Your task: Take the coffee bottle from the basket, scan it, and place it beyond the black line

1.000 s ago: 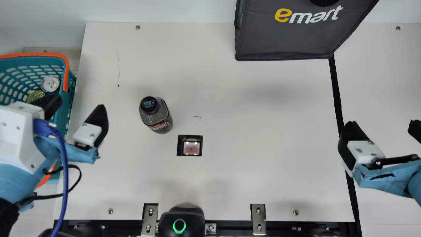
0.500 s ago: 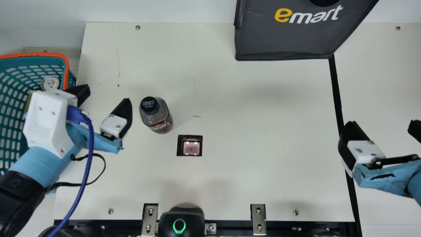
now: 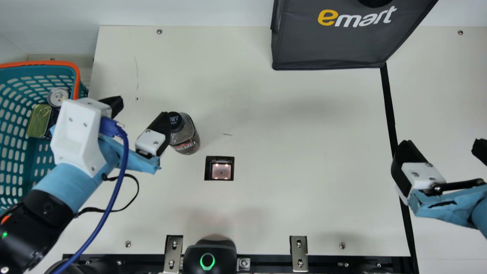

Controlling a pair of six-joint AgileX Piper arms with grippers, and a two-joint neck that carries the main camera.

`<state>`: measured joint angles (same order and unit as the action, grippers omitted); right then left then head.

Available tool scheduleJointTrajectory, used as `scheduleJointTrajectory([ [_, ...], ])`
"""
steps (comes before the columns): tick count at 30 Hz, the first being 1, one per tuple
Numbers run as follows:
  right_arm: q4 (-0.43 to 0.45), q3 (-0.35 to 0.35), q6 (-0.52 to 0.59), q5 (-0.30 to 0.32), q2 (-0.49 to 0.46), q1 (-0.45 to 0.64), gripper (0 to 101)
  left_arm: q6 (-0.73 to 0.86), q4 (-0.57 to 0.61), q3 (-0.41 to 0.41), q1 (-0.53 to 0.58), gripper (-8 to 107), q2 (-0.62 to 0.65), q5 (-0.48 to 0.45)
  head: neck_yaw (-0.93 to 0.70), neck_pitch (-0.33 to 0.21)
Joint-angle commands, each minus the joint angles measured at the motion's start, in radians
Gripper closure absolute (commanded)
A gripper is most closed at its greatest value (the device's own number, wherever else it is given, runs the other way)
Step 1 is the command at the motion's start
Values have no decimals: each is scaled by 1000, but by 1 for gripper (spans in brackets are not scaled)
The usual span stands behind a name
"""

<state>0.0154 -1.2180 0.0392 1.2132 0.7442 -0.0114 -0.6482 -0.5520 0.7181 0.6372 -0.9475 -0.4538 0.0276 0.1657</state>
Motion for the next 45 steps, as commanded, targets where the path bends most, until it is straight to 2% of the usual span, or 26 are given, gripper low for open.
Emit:
scheduleJointTrajectory([
  [1,0,0,0,0,0,0,10,-71,-45,4,22,9,-5,-9,0,-27],
  [15,0,0,0,0,0,0,10,-375,-268,-19,168,9,-36,-78,0,-27],
  [25,0,0,0,0,0,0,10,-532,-372,-38,241,9,-64,-111,0,-27],
  [45,0,0,0,0,0,0,10,-697,-485,-57,252,9,-152,-94,0,-27],
])
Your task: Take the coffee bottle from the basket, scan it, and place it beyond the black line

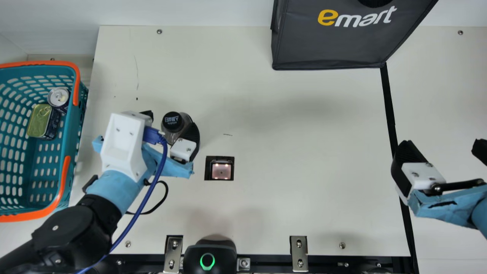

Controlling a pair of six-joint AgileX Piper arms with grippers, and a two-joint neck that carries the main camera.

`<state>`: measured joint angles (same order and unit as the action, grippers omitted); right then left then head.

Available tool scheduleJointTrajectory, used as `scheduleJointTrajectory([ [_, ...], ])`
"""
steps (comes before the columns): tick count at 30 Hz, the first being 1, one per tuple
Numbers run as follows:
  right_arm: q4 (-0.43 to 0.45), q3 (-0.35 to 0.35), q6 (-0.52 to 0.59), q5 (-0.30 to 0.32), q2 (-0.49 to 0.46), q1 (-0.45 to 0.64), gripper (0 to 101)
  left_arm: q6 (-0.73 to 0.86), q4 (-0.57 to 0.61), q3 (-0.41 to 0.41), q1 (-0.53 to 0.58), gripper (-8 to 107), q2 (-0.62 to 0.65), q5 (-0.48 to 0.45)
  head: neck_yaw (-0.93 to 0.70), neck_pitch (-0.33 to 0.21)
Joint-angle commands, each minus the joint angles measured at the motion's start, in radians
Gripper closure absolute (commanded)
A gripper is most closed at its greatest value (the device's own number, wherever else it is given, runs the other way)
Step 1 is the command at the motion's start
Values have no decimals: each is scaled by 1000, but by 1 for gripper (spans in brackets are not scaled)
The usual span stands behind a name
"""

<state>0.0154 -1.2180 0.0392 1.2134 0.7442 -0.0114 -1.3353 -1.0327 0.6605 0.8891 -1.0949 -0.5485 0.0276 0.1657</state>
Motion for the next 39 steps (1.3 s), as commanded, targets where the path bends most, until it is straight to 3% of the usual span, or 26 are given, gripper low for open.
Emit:
scheduleJointTrajectory([
  [1,0,0,0,0,0,0,10,-18,-10,2,-1,9,-11,1,0,-27],
  [34,0,0,0,-3,0,0,10,-230,-141,10,-8,9,-140,-21,0,-27],
  [39,0,0,0,-2,0,0,10,-241,-144,7,-14,42,-141,-13,0,-27],
])
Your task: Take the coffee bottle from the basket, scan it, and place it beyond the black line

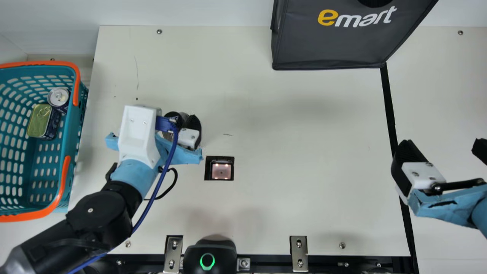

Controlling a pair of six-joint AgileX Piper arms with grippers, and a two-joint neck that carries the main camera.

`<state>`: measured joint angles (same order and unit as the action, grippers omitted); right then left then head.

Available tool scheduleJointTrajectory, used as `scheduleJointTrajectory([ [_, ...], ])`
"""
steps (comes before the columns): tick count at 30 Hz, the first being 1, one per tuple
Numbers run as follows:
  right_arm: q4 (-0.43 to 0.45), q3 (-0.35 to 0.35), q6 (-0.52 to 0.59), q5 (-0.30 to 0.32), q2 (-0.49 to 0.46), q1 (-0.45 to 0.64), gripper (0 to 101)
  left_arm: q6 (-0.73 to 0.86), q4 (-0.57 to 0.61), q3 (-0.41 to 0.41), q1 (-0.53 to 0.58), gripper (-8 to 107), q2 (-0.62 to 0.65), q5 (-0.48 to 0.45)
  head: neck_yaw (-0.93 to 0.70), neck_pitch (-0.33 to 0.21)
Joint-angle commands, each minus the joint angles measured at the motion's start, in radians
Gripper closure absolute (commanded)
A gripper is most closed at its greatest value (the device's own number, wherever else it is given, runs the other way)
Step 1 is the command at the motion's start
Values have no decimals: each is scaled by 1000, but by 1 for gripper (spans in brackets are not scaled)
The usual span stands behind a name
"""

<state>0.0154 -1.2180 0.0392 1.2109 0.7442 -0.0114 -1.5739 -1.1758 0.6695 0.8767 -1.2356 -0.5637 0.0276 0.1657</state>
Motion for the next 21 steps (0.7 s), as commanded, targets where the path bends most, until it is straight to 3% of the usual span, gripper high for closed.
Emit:
scheduleJointTrajectory([
  [1,0,0,0,0,0,0,10,-3,0,-2,-3,49,0,4,0,-27],
  [7,0,0,0,0,0,0,10,-8,0,-6,-8,89,4,17,0,-27],
  [21,0,0,0,0,0,0,10,110,5,-4,-87,89,37,161,0,-27],
])
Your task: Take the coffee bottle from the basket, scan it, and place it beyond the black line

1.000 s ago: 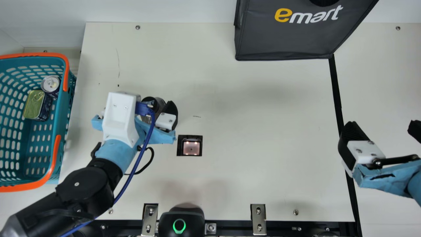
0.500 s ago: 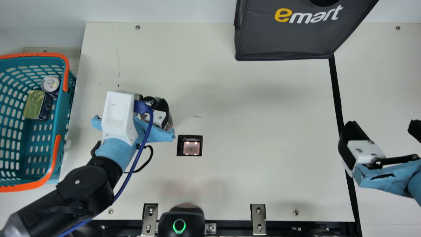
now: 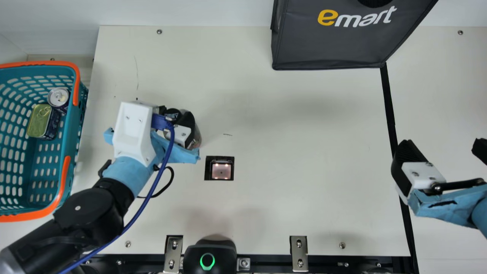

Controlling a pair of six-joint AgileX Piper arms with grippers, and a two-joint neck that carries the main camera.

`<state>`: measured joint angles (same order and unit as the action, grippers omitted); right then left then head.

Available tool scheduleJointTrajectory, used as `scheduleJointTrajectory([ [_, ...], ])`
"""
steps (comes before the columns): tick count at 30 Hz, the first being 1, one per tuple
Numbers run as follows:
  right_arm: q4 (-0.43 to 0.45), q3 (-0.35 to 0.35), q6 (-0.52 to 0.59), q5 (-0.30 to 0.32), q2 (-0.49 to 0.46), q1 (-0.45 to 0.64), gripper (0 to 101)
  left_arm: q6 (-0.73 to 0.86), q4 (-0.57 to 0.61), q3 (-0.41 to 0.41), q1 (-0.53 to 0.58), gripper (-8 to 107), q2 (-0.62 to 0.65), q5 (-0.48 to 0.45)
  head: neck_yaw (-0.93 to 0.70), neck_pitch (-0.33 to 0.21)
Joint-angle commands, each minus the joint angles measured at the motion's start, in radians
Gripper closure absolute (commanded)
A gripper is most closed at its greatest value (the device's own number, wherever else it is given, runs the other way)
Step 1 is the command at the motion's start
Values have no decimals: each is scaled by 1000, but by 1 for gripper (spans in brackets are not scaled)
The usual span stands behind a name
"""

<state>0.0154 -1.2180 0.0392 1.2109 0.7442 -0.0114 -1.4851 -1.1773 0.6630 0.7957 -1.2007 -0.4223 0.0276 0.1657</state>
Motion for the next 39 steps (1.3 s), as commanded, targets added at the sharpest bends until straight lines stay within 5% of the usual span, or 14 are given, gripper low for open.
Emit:
scheduleJointTrajectory([
  [1,0,0,0,0,0,0,10,36,10,4,-14,89,2,34,0,-27],
  [16,0,0,0,0,0,0,10,337,153,27,-96,89,-14,237,0,-27],
  [39,0,0,0,1,0,0,10,758,449,-51,-131,89,-17,469,0,-27],
])
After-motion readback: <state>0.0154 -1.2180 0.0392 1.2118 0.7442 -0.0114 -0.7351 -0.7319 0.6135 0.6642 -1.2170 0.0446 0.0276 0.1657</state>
